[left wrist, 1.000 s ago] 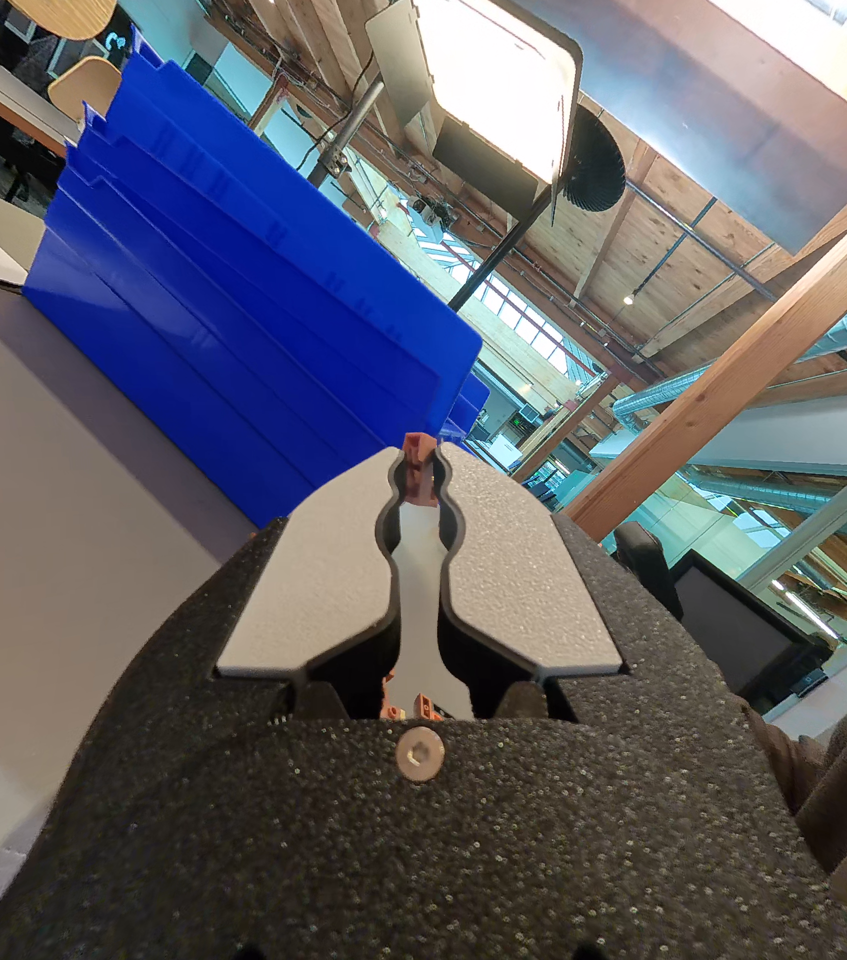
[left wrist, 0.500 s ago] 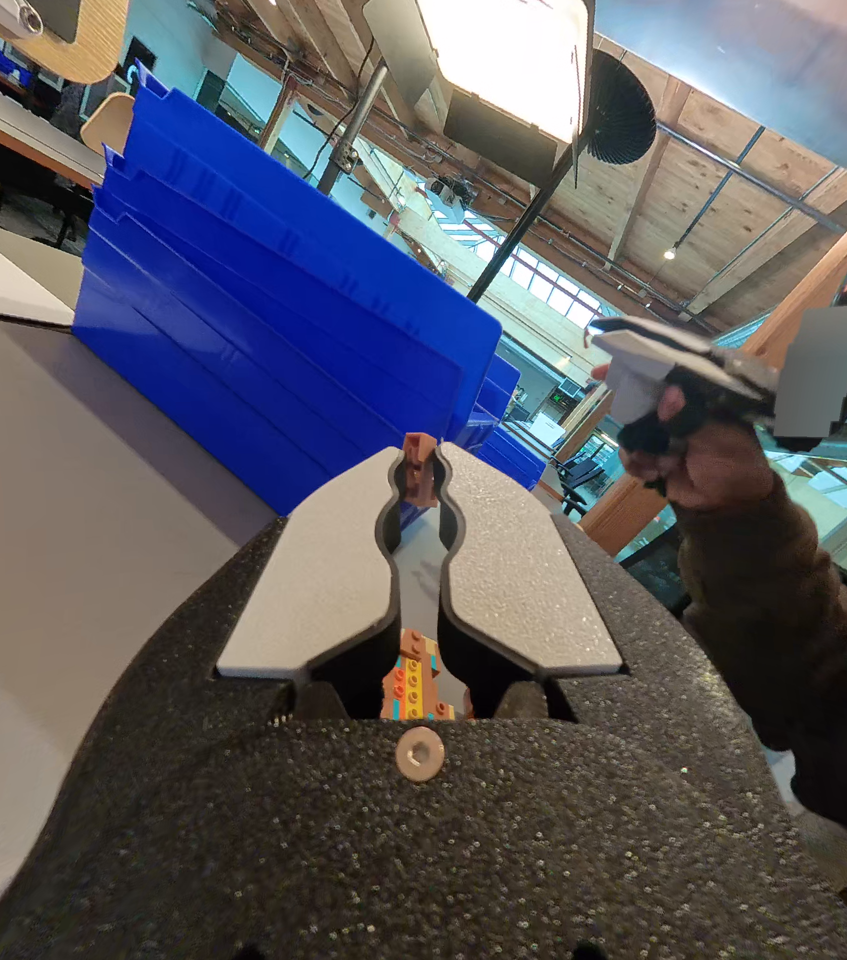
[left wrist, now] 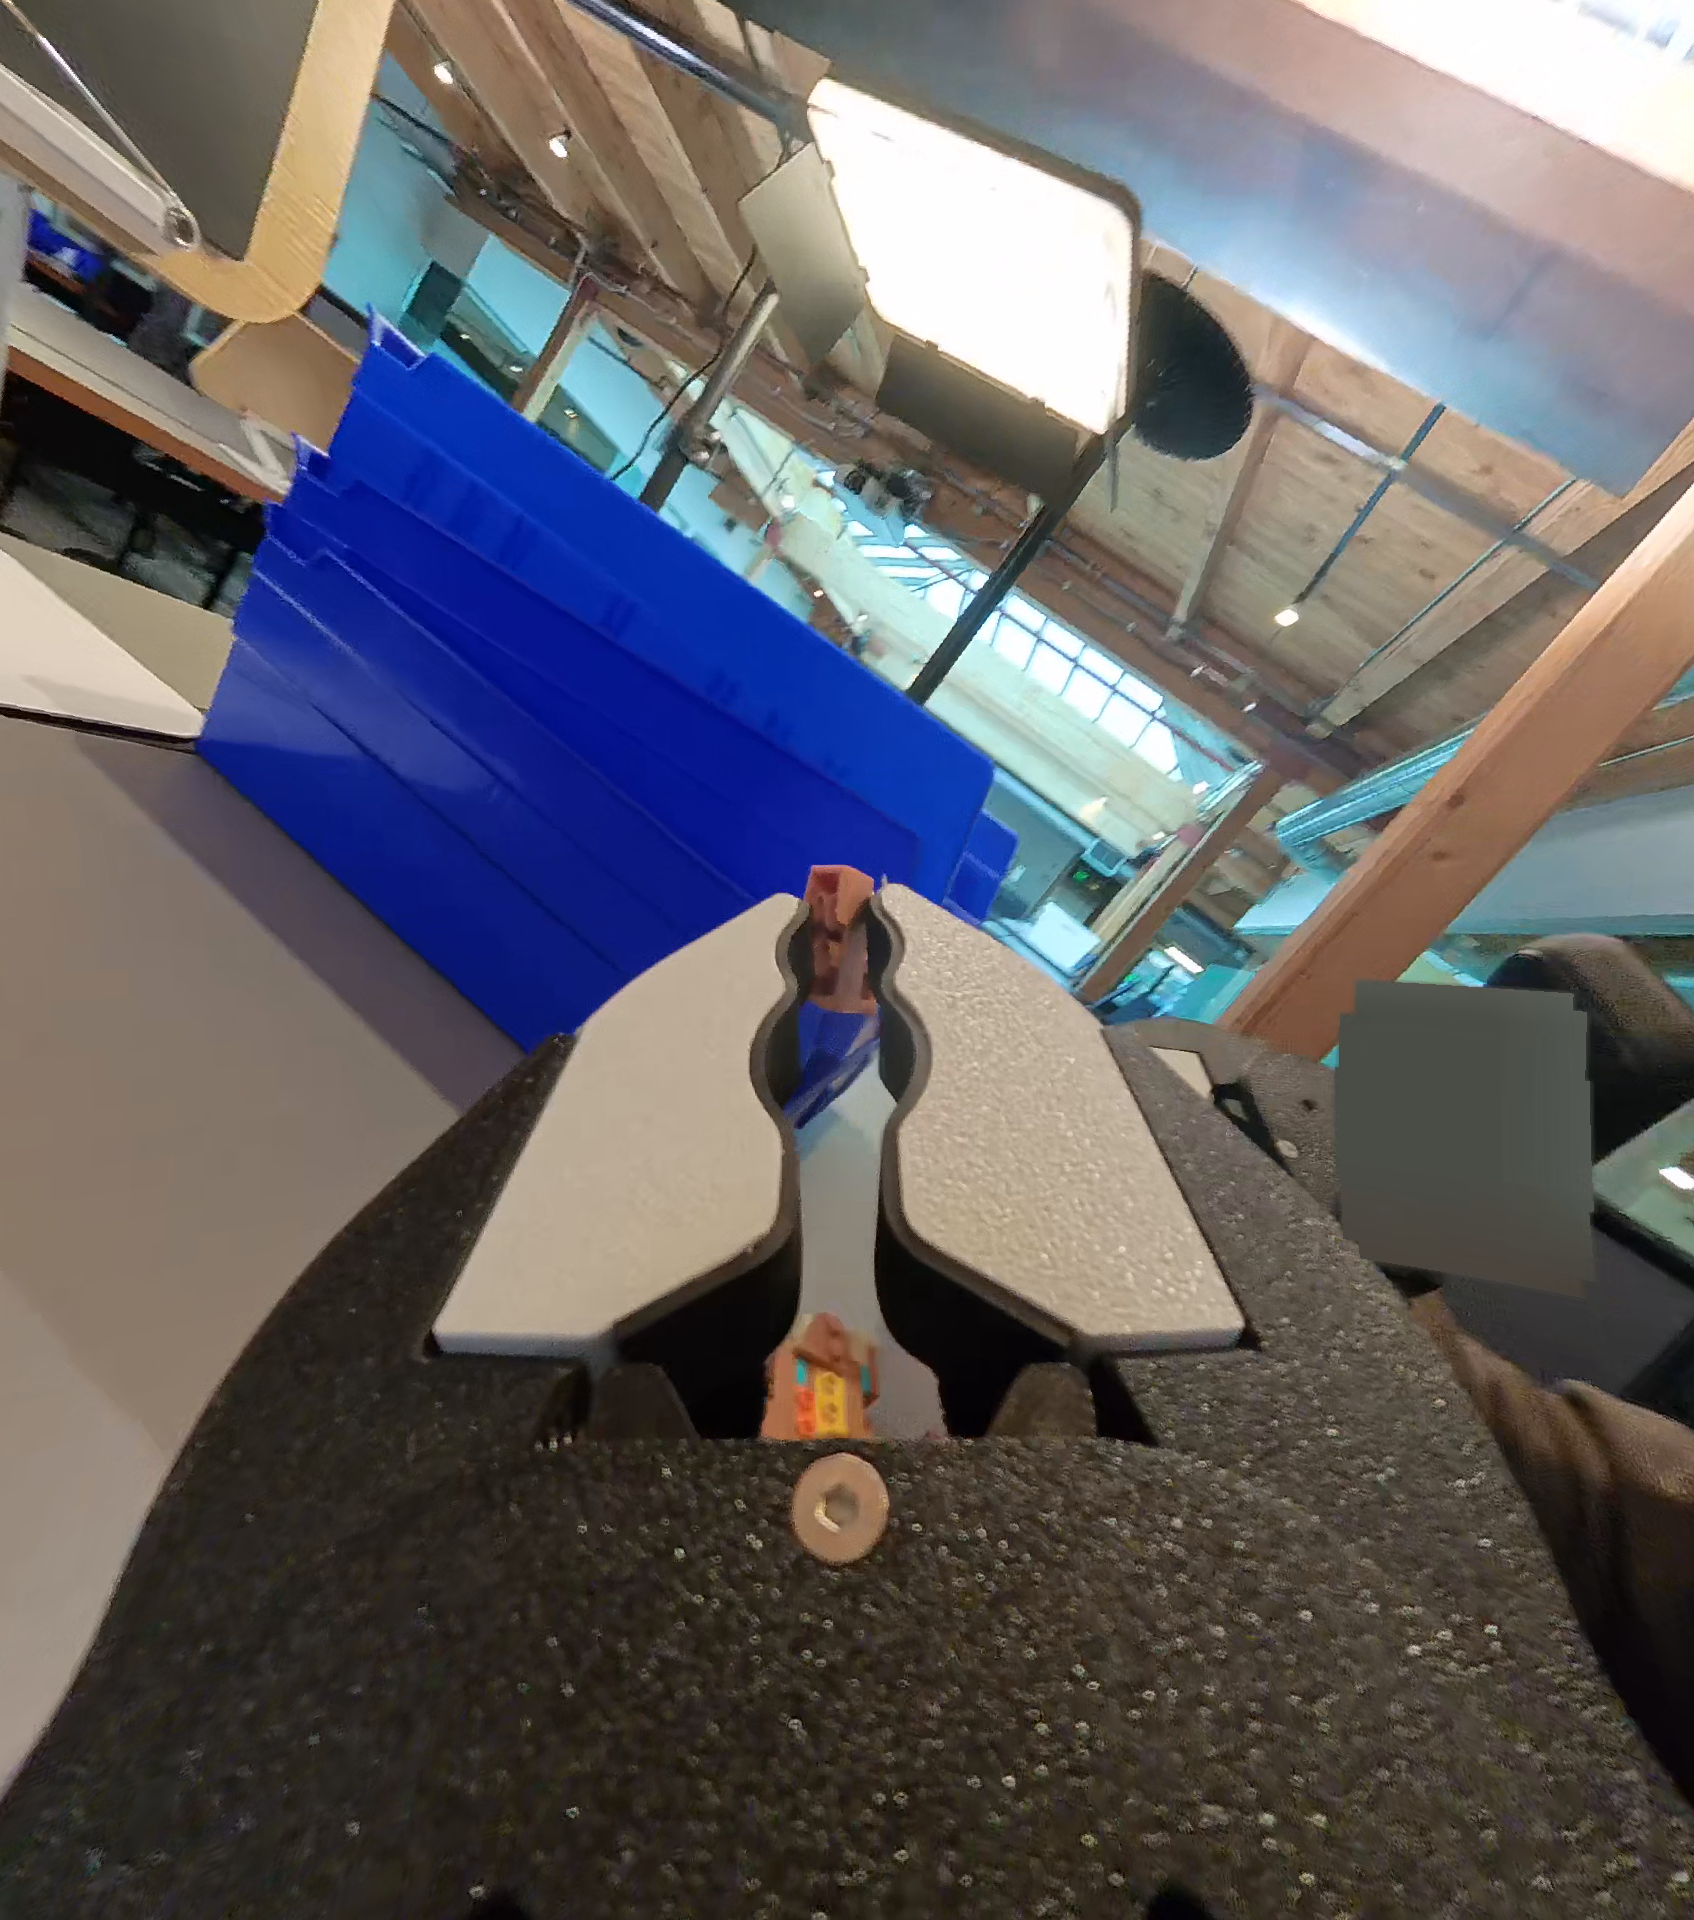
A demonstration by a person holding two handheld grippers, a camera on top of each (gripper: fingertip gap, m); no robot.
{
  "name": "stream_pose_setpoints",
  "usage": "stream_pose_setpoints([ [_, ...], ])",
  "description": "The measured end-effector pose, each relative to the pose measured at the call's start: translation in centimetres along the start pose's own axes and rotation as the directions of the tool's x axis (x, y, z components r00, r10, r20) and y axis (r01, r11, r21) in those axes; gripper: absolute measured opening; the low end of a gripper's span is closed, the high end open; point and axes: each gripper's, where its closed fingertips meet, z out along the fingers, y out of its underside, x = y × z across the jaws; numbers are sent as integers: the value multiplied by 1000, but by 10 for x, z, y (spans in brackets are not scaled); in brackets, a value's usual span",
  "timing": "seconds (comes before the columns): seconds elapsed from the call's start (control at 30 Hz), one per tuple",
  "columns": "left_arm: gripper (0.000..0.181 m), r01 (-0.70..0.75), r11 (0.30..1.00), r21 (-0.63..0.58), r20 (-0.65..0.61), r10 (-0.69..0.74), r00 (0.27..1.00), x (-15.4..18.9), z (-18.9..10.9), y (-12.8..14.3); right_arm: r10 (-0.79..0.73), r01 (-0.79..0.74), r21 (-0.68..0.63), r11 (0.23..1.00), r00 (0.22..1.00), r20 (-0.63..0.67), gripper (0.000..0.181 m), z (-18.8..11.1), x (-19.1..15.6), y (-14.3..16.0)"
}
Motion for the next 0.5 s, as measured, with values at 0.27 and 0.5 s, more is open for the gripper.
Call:
stream_pose_setpoints([
  [0.27,9,181,975,128,-223,-149,963,19,-8,-19,-68,77,357,931,997,-38,28,24,6,-71],
  [0.5,9,141,984,112,-272,-106,956,33,-1,-8,27,-26,484,875,1000,6,33,14,1,-66],
])
